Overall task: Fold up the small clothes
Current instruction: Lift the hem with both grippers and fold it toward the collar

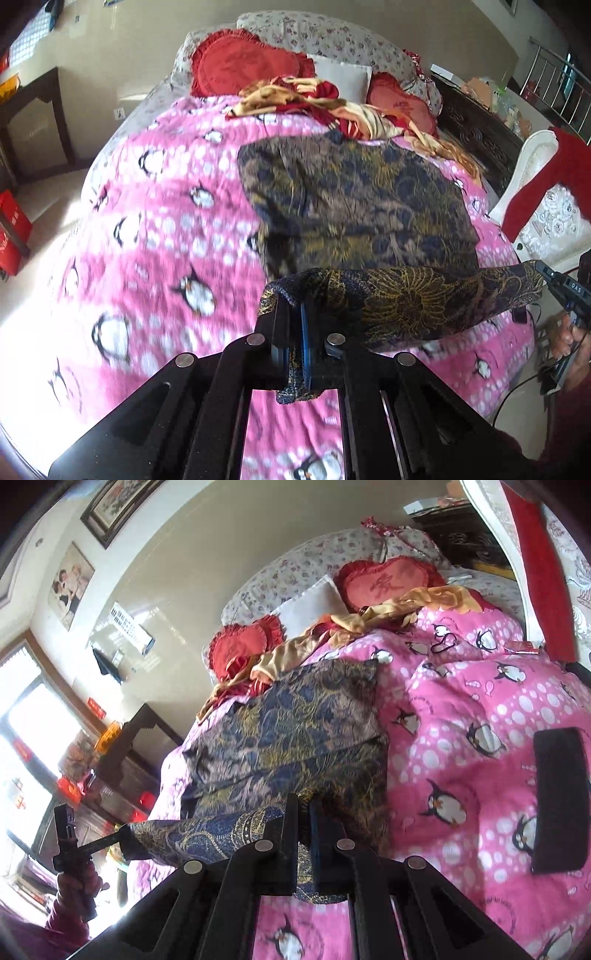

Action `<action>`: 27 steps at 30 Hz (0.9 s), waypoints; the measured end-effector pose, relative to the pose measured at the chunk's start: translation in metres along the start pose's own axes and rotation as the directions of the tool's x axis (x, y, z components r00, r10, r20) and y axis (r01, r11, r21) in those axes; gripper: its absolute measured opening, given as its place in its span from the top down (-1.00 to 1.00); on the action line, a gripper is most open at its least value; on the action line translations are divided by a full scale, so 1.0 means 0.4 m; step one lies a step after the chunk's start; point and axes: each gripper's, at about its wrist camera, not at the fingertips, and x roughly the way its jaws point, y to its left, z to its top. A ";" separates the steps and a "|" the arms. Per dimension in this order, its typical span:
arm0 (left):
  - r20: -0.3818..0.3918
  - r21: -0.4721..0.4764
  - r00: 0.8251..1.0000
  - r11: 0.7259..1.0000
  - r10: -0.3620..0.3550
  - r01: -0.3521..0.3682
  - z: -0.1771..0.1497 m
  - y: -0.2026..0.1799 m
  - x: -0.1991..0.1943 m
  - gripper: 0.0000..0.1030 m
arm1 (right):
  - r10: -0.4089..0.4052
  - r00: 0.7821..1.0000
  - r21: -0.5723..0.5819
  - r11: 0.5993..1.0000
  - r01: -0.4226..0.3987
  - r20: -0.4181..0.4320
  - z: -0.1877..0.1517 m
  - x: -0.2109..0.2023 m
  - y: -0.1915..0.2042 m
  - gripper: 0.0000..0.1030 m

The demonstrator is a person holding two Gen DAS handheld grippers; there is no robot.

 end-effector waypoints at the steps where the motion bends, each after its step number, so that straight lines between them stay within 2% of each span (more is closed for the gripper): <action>1: 0.006 0.006 1.000 1.000 0.003 -0.003 0.019 -0.002 0.008 0.93 | 0.001 1.000 0.006 1.000 -0.001 0.006 0.013 0.009 -0.003 0.91; 11: 0.023 0.009 1.000 1.000 0.020 -0.021 0.155 -0.008 0.094 0.93 | -0.036 0.995 0.032 0.999 0.034 0.090 0.178 0.083 -0.022 0.92; 13: 0.023 0.022 1.000 1.000 0.016 -0.016 0.160 -0.015 0.097 0.93 | -0.029 0.999 0.010 1.000 0.029 0.033 0.187 0.111 -0.014 0.92; 16: 0.020 0.037 1.000 0.999 0.021 -0.022 0.158 -0.018 0.101 0.93 | -0.081 0.995 -0.058 0.995 0.078 -0.056 0.164 0.156 0.012 0.91; 17: 0.016 0.034 1.000 0.999 0.022 -0.023 0.156 -0.015 0.104 0.93 | -0.089 0.991 -0.083 0.993 0.080 -0.102 0.148 0.180 0.017 0.85; 20: -0.002 0.012 1.000 1.000 0.025 -0.025 0.149 -0.004 0.114 0.94 | -0.182 0.968 -0.120 0.979 0.163 -0.173 0.111 0.237 0.008 -0.01; 23: -0.013 0.003 0.999 1.000 0.030 -0.030 0.142 0.004 0.118 0.94 | -0.227 0.952 -0.116 0.971 0.207 -0.206 0.081 0.286 -0.019 -0.02; 25: -0.017 -0.001 0.999 1.000 0.030 -0.030 0.137 0.009 0.118 0.94 | -0.283 0.929 -0.149 0.956 0.253 -0.240 0.069 0.318 -0.029 0.23; 27: -0.021 -0.001 0.999 0.999 0.034 -0.034 0.133 0.009 0.121 0.93 | -0.288 0.920 -0.171 0.953 0.249 -0.266 0.055 0.341 -0.032 0.68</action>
